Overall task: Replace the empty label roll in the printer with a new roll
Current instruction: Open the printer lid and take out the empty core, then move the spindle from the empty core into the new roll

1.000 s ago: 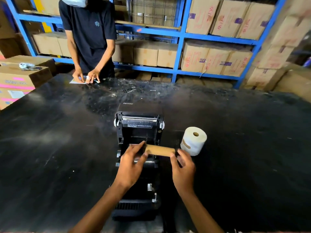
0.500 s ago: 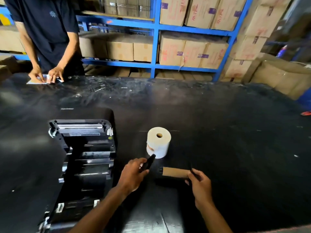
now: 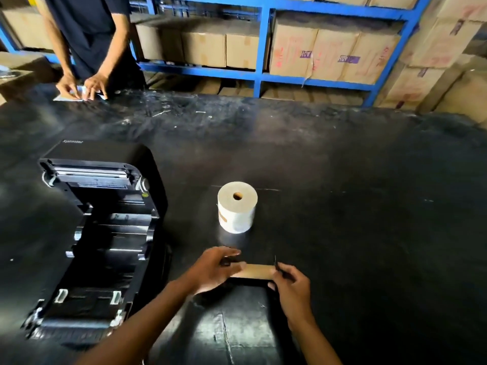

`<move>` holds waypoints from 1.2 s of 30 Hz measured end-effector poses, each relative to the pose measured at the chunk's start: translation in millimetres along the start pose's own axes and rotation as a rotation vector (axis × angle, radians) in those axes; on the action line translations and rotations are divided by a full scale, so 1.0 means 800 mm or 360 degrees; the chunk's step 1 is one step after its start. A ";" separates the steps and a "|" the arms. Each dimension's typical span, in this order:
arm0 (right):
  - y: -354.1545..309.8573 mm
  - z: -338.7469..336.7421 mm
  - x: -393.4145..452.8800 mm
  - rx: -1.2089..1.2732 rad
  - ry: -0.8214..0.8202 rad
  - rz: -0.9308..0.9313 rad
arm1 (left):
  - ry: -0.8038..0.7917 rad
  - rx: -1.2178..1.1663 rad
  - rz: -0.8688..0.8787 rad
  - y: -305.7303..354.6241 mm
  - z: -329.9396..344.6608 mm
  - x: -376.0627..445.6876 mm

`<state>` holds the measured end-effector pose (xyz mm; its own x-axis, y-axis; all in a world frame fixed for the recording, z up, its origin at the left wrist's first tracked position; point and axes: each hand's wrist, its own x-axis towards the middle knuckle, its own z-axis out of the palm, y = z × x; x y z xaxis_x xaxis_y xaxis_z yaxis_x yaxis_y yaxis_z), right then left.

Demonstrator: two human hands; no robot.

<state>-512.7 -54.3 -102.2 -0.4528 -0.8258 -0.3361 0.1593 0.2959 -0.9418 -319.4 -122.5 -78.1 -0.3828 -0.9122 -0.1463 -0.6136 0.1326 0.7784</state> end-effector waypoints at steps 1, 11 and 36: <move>0.000 0.004 0.000 0.0006 -0.0041 0.0020 | -0.0117 0.0096 0.0020 0.004 -0.003 -0.009; -0.021 -0.037 0.033 -0.0260 0.0127 -0.0237 | 0.0508 0.0532 0.0138 -0.021 -0.094 -0.044; -0.133 0.121 0.065 -0.1314 -0.0295 -0.0714 | 0.0146 -0.1142 -0.0752 0.001 -0.059 0.076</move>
<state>-468.0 -174.9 -19.9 -0.1638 -0.9865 -0.0060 -0.6963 0.1199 -0.7077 -310.9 -195.9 -57.6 -0.1211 -0.8418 -0.5261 -0.0979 -0.5173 0.8502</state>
